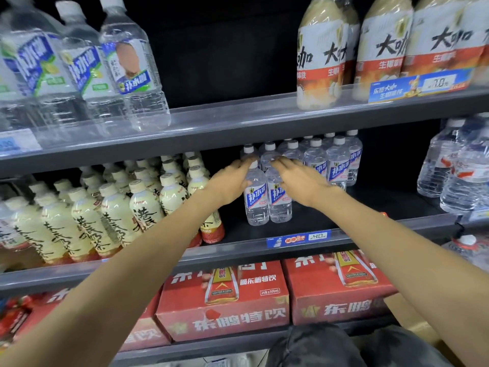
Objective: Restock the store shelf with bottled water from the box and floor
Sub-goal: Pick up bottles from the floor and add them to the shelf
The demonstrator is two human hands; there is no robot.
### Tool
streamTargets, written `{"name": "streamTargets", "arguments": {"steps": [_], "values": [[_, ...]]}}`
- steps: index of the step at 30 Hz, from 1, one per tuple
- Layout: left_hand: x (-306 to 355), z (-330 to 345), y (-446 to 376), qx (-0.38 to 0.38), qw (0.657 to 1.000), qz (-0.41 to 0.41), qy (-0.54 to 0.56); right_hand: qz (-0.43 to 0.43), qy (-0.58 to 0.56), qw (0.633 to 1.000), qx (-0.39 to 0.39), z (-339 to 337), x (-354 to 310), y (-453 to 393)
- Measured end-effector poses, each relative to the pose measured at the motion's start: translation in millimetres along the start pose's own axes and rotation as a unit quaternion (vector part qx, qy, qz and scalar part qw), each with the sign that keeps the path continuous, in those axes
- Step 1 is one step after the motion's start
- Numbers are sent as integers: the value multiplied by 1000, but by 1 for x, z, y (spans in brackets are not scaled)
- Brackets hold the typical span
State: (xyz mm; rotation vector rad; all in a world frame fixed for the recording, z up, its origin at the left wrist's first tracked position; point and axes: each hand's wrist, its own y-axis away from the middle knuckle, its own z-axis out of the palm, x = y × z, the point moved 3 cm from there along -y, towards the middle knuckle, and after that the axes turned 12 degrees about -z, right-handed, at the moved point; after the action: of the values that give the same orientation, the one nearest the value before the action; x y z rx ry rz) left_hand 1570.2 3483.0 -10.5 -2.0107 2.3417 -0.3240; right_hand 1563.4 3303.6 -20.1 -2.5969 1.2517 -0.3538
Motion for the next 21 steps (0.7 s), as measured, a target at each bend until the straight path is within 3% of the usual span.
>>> {"name": "streamTargets", "arguments": {"steps": [12,21], "values": [[-49,22,145,59,998,7,-32,-97,0,995,-35,29,-143,42],[-135,97,244,-9,995,-95,-39,-175,-23,980,-91,97,-256,53]]}}
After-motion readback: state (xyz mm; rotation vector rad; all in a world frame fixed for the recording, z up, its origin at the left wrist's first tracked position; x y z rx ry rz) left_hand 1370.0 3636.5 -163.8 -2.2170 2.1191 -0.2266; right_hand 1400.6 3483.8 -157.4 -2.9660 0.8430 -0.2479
